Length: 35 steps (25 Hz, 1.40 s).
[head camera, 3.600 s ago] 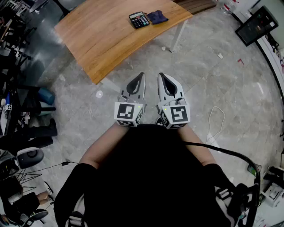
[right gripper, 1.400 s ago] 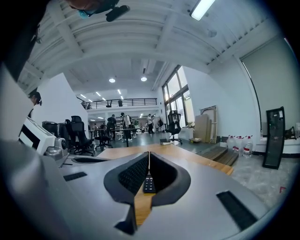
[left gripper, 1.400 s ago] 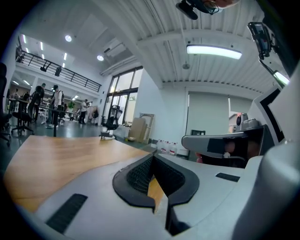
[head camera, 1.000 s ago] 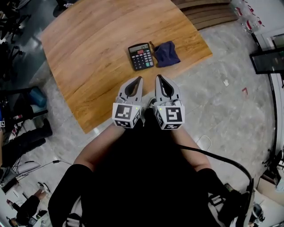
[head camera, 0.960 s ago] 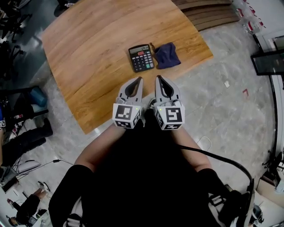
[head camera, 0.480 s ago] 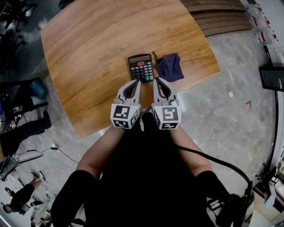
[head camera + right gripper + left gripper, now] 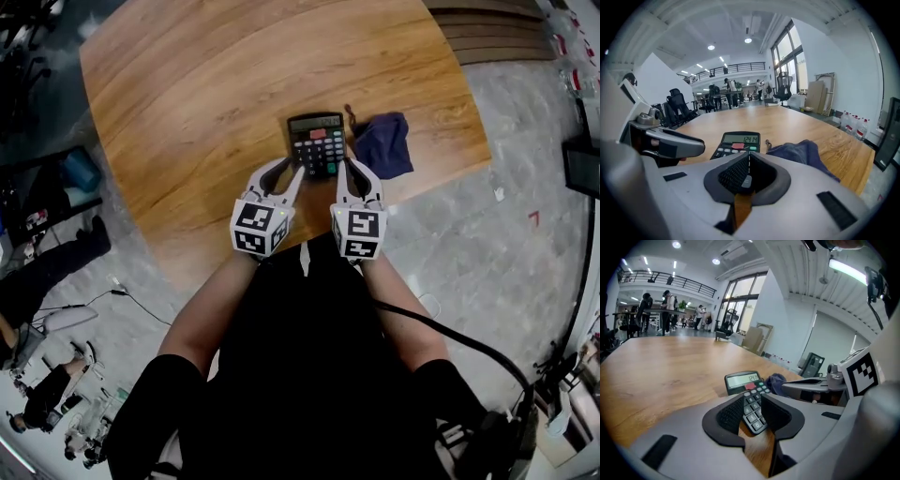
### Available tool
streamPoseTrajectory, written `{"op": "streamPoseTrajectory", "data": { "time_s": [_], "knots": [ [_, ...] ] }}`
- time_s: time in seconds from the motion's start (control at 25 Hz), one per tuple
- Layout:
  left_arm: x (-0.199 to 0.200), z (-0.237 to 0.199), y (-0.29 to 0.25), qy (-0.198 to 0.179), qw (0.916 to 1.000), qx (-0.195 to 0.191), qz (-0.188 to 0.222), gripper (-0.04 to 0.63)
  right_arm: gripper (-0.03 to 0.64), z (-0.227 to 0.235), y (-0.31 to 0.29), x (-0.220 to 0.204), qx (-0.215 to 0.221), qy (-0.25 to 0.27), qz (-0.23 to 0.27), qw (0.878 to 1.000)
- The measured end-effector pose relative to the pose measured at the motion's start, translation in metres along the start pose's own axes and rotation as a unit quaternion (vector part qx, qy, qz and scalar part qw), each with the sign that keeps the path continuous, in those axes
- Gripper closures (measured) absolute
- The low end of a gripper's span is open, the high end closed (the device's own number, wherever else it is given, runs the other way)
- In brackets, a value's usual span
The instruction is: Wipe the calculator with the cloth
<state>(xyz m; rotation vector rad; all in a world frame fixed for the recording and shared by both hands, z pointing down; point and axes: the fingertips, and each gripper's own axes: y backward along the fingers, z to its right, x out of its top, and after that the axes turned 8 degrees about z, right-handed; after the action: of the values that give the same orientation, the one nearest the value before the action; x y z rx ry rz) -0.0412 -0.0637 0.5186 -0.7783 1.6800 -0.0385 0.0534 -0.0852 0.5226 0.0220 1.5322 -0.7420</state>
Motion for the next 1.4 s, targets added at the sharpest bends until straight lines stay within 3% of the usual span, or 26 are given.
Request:
{"op": "streamPoseTrajectory", "data": {
  "time_s": [0.28,0.84,1.08,1.4],
  "knots": [
    [-0.019,-0.012,-0.009,0.024,0.9984,-0.031,-0.04,0.434,0.601,0.018,-0.025,-0.021,-0.035,0.007,-0.05,0.998],
    [-0.028,-0.021,-0.019,0.069,0.994,-0.053,-0.066,0.434,0.601,0.02,-0.042,-0.022,-0.022,0.007,-0.061,0.998],
    [-0.025,-0.018,-0.021,0.096,0.9917,-0.059,-0.063,0.422,0.603,0.035,-0.041,-0.036,-0.053,0.008,-0.097,0.994],
    [-0.03,-0.023,-0.023,0.099,0.991,-0.053,-0.073,0.423,0.602,0.023,-0.038,-0.021,-0.037,0.01,-0.043,0.998]
  ]
}}
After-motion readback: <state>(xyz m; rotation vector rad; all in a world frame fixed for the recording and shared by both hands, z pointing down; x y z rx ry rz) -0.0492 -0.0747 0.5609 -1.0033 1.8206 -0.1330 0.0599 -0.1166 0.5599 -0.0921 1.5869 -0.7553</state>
